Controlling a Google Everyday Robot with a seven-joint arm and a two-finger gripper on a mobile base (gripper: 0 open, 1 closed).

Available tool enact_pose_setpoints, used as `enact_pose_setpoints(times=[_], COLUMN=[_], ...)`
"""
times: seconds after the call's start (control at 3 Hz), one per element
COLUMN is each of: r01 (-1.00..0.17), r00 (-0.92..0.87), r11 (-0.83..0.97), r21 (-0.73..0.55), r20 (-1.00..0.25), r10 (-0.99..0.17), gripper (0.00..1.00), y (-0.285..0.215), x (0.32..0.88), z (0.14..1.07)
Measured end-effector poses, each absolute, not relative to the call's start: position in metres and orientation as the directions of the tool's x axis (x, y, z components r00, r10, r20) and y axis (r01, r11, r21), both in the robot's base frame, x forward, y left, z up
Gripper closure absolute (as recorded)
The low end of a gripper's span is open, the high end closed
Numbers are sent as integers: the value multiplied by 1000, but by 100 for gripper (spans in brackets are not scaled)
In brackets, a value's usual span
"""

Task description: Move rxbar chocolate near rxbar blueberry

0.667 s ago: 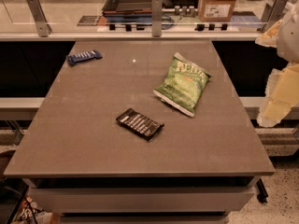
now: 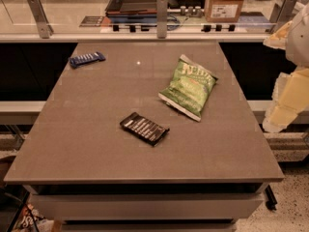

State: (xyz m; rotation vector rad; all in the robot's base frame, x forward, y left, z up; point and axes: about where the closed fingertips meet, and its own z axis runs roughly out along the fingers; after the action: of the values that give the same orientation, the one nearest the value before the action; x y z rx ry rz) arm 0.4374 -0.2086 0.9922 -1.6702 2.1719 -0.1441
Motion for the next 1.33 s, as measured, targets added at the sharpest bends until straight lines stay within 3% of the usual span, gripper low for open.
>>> enact_pose_setpoints(times=[0.67, 1.33], r01=[-857, -833], r00=[-223, -227], r11=[399, 504], r21=[-326, -228], r20=[-464, -691], r10=[-858, -686], gripper=[0, 0], y=[-184, -146], x=[433, 428], z=[967, 918])
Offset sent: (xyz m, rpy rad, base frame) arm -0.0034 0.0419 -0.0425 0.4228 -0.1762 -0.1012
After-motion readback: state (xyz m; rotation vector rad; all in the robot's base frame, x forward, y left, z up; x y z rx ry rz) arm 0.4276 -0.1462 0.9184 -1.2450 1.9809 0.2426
